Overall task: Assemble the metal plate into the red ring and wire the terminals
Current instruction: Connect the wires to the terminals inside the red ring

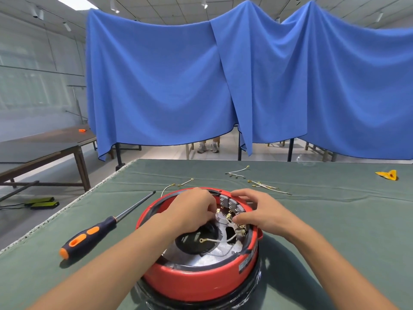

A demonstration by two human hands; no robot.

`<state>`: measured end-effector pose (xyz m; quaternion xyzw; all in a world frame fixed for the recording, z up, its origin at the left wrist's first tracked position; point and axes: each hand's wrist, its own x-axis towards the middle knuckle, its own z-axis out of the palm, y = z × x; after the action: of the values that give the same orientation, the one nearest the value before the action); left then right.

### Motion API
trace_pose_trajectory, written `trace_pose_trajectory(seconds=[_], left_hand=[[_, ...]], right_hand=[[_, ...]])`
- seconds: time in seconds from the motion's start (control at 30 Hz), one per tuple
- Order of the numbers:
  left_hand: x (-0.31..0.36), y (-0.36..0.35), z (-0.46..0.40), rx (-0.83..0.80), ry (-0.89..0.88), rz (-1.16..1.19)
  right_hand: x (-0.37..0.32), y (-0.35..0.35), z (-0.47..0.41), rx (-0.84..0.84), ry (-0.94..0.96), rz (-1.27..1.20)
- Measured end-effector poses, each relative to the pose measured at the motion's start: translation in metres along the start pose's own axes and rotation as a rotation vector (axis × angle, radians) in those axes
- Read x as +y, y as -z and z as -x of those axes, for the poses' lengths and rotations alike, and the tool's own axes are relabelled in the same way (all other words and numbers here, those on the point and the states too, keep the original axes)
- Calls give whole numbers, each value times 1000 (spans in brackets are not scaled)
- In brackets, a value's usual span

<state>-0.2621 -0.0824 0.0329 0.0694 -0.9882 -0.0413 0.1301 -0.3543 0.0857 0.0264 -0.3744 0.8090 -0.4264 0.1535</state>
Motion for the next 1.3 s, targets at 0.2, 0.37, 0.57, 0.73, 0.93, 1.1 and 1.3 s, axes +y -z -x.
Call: trace_pose_trajectory(seconds=[0.2,0.37,0.57,0.73,0.93,1.1,1.3], left_hand=[[-1,0,0,49,-38,-5],[-1,1,-3,22,-105,-71],[-3,3,-8,-25,-233,-178],[-3,0,-8,-7,-230,-162],[-7,-1,-6,23,-202,-146],[-5,-2,-9,28,-200,-129],[-5,-2,-10,11,-201,-131]], right_hand=[[-9,-16,-15,186,-81,-14],[-9,-27,-24,240,-85,-1],[-4,-27,-23,250,-77,-32],[-4,-28,-23,261,-74,-64],[-3,-28,-22,262,-75,-70],[-4,-29,-22,262,-78,-79],[-3,-28,-23,261,-70,-88]])
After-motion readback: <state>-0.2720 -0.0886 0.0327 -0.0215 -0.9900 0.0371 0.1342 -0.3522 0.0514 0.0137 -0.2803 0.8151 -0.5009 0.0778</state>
